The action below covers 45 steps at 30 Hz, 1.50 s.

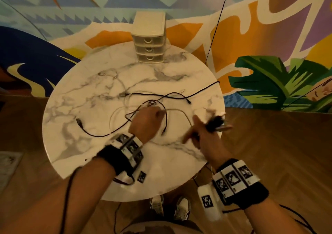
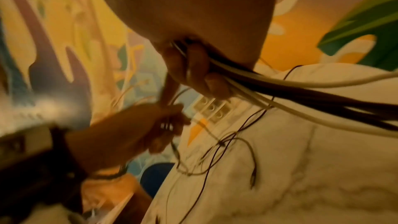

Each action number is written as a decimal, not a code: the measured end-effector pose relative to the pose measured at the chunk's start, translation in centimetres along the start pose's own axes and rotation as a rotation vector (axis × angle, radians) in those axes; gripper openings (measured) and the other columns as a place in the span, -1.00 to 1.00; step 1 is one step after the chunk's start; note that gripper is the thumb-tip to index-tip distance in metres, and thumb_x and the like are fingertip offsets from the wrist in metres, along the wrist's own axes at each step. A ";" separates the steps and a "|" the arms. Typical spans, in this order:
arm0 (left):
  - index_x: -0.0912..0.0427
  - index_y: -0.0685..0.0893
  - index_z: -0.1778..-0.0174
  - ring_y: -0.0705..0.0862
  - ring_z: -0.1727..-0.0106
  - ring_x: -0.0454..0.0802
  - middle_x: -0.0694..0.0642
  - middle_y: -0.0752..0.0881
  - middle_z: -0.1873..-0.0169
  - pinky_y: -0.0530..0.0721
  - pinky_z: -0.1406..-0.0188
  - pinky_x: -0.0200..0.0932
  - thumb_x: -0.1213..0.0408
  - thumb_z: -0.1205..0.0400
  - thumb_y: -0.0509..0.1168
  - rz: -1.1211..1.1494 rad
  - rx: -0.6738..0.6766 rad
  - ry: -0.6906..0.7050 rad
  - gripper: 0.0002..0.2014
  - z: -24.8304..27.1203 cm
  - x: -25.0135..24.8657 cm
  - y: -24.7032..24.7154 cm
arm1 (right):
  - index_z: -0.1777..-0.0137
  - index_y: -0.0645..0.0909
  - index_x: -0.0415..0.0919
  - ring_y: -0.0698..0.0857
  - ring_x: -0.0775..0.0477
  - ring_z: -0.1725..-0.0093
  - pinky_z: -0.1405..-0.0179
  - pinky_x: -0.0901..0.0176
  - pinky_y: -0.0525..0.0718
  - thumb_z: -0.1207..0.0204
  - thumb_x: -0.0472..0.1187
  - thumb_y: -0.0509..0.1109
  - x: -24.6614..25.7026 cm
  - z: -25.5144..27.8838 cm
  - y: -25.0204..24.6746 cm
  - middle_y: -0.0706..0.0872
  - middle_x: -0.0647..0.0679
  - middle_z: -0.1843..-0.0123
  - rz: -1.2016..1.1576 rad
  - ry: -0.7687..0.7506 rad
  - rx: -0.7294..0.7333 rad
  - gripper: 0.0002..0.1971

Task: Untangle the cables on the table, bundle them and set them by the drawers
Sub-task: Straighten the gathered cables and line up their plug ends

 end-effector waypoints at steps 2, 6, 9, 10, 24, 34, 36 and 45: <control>0.20 0.64 0.18 0.67 0.13 0.22 0.21 0.74 0.22 0.60 0.16 0.07 0.16 -0.69 0.11 -0.080 -0.007 0.049 -0.72 1.7 -2.3 1.5 | 0.43 0.58 -0.10 0.32 0.11 0.67 0.66 0.38 0.28 -0.66 0.16 0.05 -0.5 -0.2 2.0 0.36 -0.03 0.61 0.179 0.040 0.058 -0.46; 0.09 0.57 -0.03 0.69 0.20 0.07 0.07 0.74 0.16 0.64 0.25 0.05 0.24 -0.71 0.05 0.045 -0.015 0.071 -0.82 4.6 -2.3 3.1 | 0.39 0.45 -0.09 0.35 0.20 0.69 0.55 0.31 0.33 -0.67 0.04 0.15 -1.4 -1.4 3.4 0.42 0.06 0.62 0.201 0.063 0.041 -0.60; -0.03 0.48 -0.28 0.70 0.11 0.04 0.02 0.73 -0.04 0.66 0.17 0.03 0.31 -0.68 0.10 0.060 0.034 0.102 -0.71 5.9 -1.1 4.0 | 0.36 0.52 0.04 0.47 0.28 0.61 0.40 0.36 0.34 -0.67 -0.10 0.19 -1.8 -1.8 3.6 0.52 0.23 0.69 0.168 0.040 0.048 -0.67; -0.05 0.44 -0.33 0.69 0.11 0.04 0.02 0.73 -0.07 0.66 0.17 0.04 0.31 -0.67 0.09 0.044 0.043 0.111 -0.68 6.1 -0.8 4.1 | 0.36 0.53 0.07 0.48 0.27 0.57 0.38 0.36 0.35 -0.67 -0.08 0.19 -2.0 -1.9 3.7 0.53 0.27 0.69 0.183 0.032 0.052 -0.67; 0.30 0.64 -0.05 0.64 -0.07 0.31 0.31 0.66 -0.06 0.54 -0.03 0.03 0.33 -0.63 0.22 -0.182 -0.023 -0.154 -0.83 2.1 13.8 1.4 | 0.13 0.67 -0.39 0.30 0.09 0.72 0.68 0.24 0.27 -0.63 -0.11 0.23 -1.8 -3.8 -4.9 0.34 0.09 0.74 -0.208 0.013 -0.442 -0.66; 0.00 0.58 -0.22 0.62 -0.20 0.14 0.03 0.59 -0.23 0.61 -0.03 -0.06 0.18 -0.60 0.15 -0.660 0.372 -0.107 -0.72 2.7 12.9 1.4 | 0.32 0.67 -0.22 0.18 0.08 0.67 0.66 0.24 0.19 -0.68 -0.12 0.17 -2.0 -2.7 -4.4 0.25 0.06 0.69 -0.287 -0.011 -0.381 -0.61; -0.02 0.64 -0.14 0.65 -0.14 0.12 0.02 0.67 -0.15 0.56 0.05 -0.11 0.11 -0.66 0.13 -0.574 0.272 -0.053 -0.76 2.0 10.8 -0.1 | 0.27 0.64 -0.25 0.20 0.07 0.67 0.63 0.20 0.20 -0.67 -0.11 0.17 -2.0 -2.8 -4.7 0.26 0.07 0.70 -0.303 -0.005 -0.409 -0.63; 0.25 0.69 0.29 0.67 0.20 0.11 0.14 0.71 0.34 0.57 0.13 -0.04 -0.13 -0.65 0.14 0.003 -0.041 -0.240 -0.50 1.7 12.4 -4.2 | 0.34 0.49 -0.17 0.26 0.09 0.74 0.67 0.27 0.22 -0.68 -0.08 0.15 -2.6 -3.5 -7.3 0.33 0.07 0.75 -0.513 -0.012 -0.635 -0.64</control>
Point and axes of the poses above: each hand's wrist, its own z-axis away from the middle knuckle, its own y-axis out of the palm, x = y × z, the point moved 6 cm from there along -z, towards the middle knuckle
